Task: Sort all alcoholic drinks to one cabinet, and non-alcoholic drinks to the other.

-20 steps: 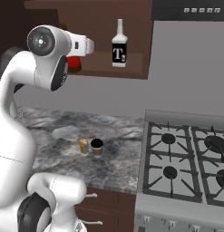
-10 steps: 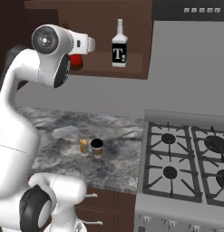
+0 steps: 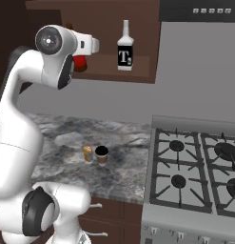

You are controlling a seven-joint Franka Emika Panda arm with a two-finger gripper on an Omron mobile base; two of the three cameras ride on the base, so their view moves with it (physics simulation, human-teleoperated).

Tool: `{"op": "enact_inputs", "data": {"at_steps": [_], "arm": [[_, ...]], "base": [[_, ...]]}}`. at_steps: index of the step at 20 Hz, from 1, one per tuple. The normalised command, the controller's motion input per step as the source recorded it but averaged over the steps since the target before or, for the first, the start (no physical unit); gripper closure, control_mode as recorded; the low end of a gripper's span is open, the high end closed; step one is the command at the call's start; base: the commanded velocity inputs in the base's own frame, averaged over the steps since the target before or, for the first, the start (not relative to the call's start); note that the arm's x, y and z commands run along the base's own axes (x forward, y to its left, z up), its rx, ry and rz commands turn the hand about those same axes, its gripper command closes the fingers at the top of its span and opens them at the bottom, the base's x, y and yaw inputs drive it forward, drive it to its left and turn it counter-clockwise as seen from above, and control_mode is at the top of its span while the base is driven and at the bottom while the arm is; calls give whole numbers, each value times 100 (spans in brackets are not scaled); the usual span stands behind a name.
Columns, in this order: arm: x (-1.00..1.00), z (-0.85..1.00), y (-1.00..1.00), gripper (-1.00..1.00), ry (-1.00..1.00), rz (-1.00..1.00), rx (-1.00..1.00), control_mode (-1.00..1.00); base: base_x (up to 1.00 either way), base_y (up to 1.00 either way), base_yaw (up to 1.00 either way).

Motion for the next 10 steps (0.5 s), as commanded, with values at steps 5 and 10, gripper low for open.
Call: {"op": "enact_inputs", "data": {"at_steps": [5,10], "arm": [[19,-2,6,100,0,0,0,-100],[18,-3,4,100,0,0,0,-100]], "base": [[0,0,0],[0,0,0]]}}
